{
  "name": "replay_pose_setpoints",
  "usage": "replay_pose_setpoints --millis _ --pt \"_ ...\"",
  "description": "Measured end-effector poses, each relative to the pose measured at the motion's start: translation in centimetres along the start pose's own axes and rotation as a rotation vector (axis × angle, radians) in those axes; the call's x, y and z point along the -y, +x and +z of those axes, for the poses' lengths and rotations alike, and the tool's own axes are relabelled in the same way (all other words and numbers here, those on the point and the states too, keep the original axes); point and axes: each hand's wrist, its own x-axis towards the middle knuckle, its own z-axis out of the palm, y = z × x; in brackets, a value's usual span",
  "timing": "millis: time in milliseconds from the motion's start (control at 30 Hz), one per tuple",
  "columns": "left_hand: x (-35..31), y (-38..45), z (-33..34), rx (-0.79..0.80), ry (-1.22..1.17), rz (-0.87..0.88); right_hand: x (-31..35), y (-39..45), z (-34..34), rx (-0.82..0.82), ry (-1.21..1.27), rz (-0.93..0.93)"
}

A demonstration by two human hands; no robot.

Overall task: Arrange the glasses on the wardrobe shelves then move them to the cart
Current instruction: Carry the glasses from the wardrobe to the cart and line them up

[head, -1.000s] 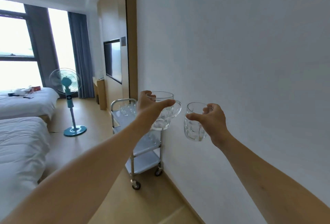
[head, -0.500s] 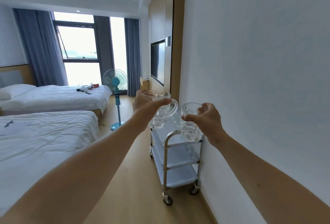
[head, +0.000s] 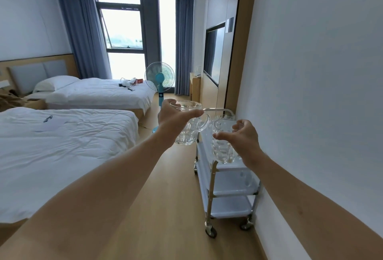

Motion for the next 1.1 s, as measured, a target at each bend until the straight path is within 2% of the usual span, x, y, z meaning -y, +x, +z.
replay_pose_setpoints --millis 300,667,1100 --pt "5.0 11.1 -1.3 0.012 -0.008 0.007 -0.9 9.1 8.5 -0.030 0.012 0.022" --pt "12.2 26.4 -4.3 0.104 -0.059 -0.050 -1.6 19.6 19.2 -0.129 0.010 0.090" --pt "20.3 37.0 -1.9 0.156 -0.088 -0.158 -7.0 30.1 25.4 -0.129 -0.054 0.158"
